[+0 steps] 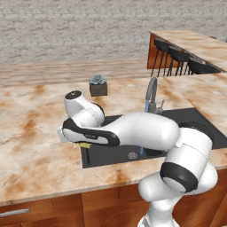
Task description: Soak the sponge with water for a few seconds and then drop it inside the sink.
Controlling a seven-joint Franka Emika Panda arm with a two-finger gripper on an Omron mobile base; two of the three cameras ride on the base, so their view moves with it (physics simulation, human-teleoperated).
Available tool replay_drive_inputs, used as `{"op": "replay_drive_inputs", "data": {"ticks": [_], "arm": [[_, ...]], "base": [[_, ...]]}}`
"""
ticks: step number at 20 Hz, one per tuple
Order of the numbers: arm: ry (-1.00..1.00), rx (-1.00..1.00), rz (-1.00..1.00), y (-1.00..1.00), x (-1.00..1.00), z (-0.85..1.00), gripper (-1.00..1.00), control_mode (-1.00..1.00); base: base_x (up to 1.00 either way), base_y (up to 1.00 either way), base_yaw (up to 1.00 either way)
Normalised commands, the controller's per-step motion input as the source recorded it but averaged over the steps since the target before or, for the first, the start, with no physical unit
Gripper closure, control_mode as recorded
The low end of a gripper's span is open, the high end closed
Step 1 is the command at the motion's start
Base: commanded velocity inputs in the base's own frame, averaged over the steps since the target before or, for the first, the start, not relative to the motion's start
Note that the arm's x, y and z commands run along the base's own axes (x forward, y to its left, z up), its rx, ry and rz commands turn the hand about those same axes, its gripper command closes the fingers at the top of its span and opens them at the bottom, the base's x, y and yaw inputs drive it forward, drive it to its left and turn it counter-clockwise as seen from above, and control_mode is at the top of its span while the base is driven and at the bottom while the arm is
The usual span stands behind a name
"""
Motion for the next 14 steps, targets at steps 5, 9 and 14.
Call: {"op": "replay_drive_inputs", "data": {"ticks": [5,9,14], "arm": [[0.00,0.00,-0.07,-0.45,-0.03,0.00,1.00,-1.00],[0.00,-0.02,-0.07,-0.54,0.00,0.04,1.00,-1.00],[-0.02,-0.02,-0.07,-0.58,0.00,0.06,1.00,-1.00]], "base": [[0.00,0.00,0.00],[0.00,0.00,0.00],[0.00,0.00,0.00]]}}
